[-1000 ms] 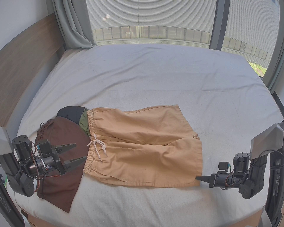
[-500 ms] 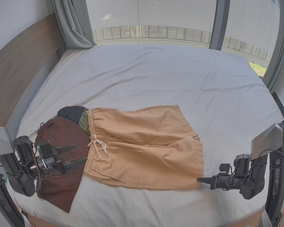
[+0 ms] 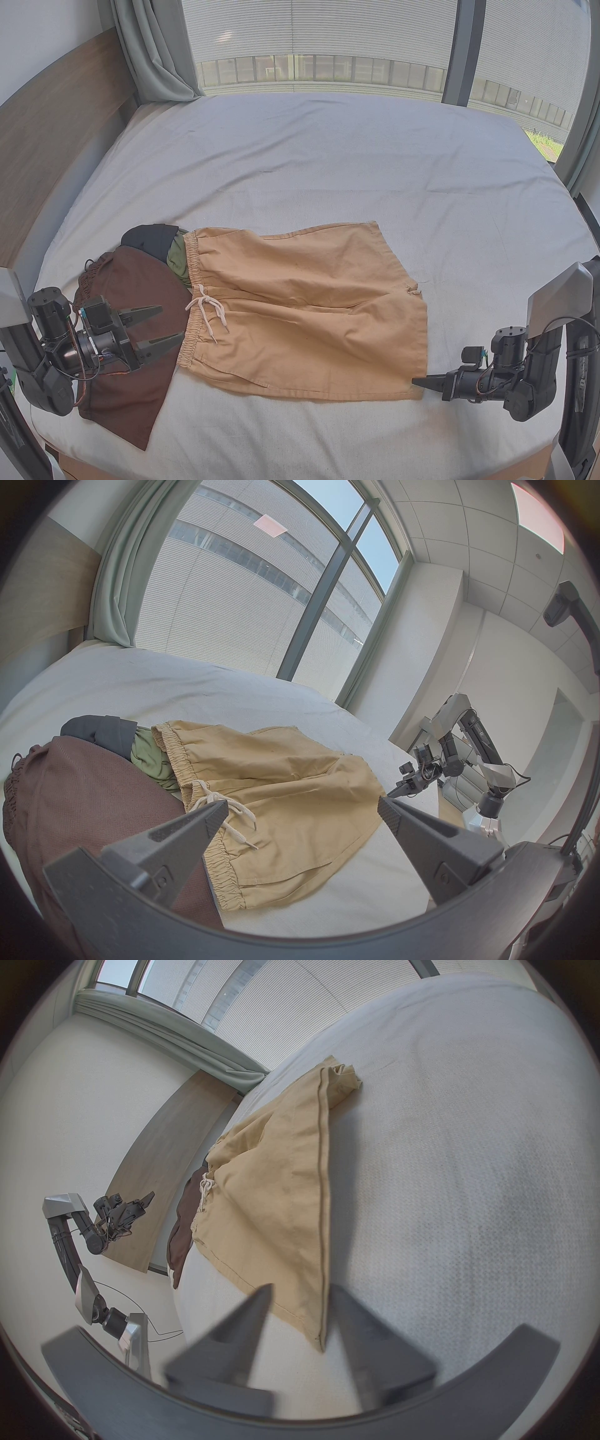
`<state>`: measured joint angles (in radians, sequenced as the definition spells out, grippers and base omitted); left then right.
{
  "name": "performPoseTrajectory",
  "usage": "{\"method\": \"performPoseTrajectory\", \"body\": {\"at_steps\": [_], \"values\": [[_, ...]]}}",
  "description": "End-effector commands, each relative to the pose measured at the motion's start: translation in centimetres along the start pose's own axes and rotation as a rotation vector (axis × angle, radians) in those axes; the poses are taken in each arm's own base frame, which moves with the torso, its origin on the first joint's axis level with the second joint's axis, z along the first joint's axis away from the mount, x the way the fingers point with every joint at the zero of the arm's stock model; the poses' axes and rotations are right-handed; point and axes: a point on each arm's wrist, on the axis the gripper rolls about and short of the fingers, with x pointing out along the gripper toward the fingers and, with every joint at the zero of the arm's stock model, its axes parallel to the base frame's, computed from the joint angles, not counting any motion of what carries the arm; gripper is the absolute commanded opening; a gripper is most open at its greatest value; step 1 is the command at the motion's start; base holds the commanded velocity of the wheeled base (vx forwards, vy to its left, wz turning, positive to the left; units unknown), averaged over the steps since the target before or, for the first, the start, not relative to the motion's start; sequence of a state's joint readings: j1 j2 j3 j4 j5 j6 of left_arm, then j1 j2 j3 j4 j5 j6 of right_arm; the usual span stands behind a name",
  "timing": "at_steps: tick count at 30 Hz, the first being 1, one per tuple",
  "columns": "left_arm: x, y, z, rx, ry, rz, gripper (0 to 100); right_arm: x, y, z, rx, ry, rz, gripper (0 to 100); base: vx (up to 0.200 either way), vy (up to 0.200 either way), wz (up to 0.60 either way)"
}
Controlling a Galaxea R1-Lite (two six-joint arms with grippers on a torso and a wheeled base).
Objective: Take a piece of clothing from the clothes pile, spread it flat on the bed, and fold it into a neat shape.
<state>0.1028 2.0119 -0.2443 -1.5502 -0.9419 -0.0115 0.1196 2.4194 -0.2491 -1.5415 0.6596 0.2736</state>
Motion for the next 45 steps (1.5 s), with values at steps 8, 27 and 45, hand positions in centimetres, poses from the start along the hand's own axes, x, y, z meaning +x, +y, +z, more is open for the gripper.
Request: {"method": "performPoseTrajectory", "body": {"at_steps": [8,27,45], "values": [[-0.3,0.1,-0.7,-0.046,0.019,0.011,100,-0.1,0.8,0.2,-0.019,-0.001,0.019,100,0.000,0.000,0.00],[-0.3,2.1,-4.3,-0.185,0.091,0.057,100,-0.1,0.8,0.2,-0.052,-0.001,0.020,100,0.000,0.000,0.00],[-0.3,3.2,-7.2,-0.315,0.144,0.083,100,0.0,0.7,0.2,-0.050,0.000,0.016,100,0.000,0.000,0.00]]}}
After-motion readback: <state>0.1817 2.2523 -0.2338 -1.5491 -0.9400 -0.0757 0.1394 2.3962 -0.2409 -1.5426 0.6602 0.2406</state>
